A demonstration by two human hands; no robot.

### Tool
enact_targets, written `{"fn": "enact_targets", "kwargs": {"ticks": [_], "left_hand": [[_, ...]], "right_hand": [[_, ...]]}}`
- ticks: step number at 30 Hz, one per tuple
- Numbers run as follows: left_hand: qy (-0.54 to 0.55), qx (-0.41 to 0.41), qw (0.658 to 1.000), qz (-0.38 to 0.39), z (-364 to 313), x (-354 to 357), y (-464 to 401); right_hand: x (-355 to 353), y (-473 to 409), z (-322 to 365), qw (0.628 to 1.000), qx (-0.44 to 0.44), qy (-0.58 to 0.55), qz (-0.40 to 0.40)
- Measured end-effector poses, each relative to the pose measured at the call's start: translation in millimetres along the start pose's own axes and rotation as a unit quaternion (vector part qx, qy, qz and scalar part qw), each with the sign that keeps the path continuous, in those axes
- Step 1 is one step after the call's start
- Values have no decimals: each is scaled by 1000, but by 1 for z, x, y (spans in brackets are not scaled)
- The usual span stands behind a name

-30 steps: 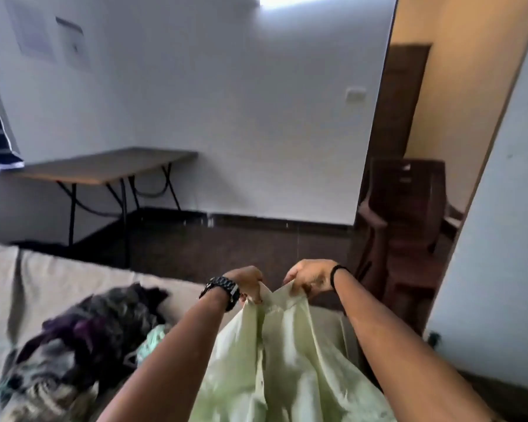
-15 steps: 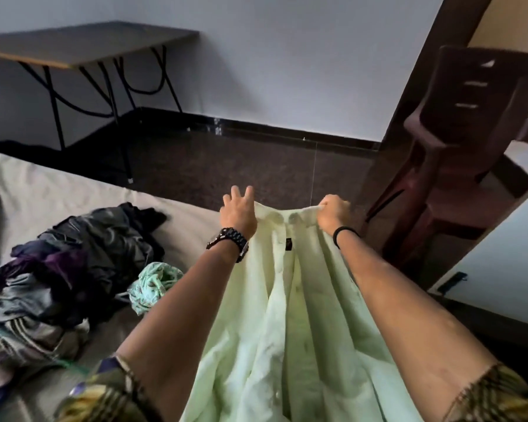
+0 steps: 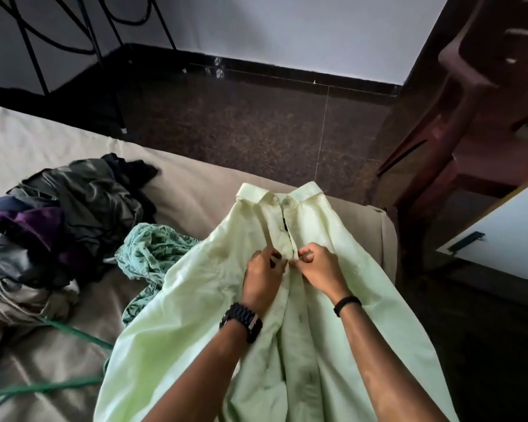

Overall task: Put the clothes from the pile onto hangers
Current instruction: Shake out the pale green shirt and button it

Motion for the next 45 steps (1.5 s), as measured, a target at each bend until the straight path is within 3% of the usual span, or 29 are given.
{"fn": "enact_targets", "kwargs": {"ticks": [5,11,15,22,26,31,41,45], "left_hand": [[35,8,999,-11,0,2,18],[-70,96,993,7,-20,-1,24],[-84,47,994,47,-4,4,21],[-92,18,994,46,-3,12,14],[15,-67,997,43,4,17,6],[159,-157,973,62,13,26,-2],[221,-202,947,113,12,26,-5],[183,-188,954,141,10,22,-3]], "right_hand": [[4,10,-9,1000,-12,14,-6],[-3,19,-13,997,-17,-43,-56],[2,21,-19,998,-9,-46,-46],[7,26,-18,994,-6,-69,-83],[11,27,-14,995,-5,-49,-90],[14,26,-14,994,-6,-41,-101],[17,23,-21,994,9,-56,-90],[15,30,-17,990,4,-84,-113]]}}
Point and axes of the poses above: each hand's wrist, its own y-axis away from the middle knuckle, its own x-axis out of the palm, z = x × y, the point moved 5 cm from there along -y, towards the middle knuckle, and after that the axes turned 2 degrees about z, right-handed, at the moved point
